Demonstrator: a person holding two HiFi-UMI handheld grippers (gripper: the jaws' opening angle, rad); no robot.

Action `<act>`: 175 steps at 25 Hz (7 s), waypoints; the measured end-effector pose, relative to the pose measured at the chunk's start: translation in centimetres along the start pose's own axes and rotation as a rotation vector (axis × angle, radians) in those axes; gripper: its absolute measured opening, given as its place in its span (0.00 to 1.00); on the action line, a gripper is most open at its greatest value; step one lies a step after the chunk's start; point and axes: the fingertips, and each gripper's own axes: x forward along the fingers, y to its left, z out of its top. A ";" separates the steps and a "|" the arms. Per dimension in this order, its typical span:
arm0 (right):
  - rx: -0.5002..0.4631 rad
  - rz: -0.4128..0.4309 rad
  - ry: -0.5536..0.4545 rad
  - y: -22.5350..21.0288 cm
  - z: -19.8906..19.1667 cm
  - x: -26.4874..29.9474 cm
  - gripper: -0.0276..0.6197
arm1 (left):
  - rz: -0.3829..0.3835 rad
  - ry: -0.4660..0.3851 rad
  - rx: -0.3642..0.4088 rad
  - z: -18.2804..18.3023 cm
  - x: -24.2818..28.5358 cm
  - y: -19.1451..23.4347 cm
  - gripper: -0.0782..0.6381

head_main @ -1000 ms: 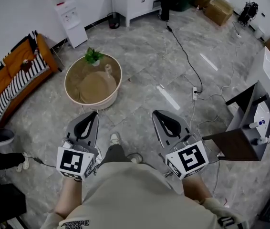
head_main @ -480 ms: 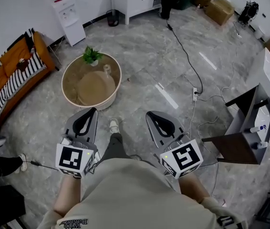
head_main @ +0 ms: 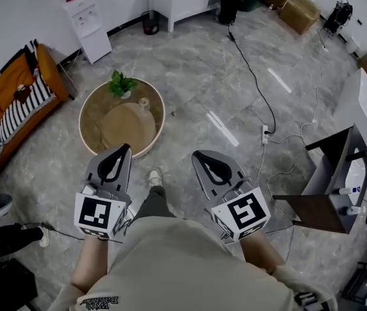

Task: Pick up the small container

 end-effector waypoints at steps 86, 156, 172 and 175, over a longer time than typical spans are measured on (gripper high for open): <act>-0.001 0.287 0.259 -22.6 -17.2 49.5 0.04 | 0.065 0.293 -0.147 -31.2 45.7 23.4 0.60; -0.079 0.225 0.173 -17.9 0.0 34.2 0.04 | -0.033 0.321 0.009 -11.1 28.7 18.4 0.58; -0.096 0.289 0.096 -15.6 3.6 29.6 0.04 | -0.007 0.290 -0.018 -4.6 22.3 14.8 0.58; -0.108 0.287 0.079 -15.8 4.4 29.6 0.04 | -0.005 0.284 -0.010 -3.9 22.0 14.7 0.58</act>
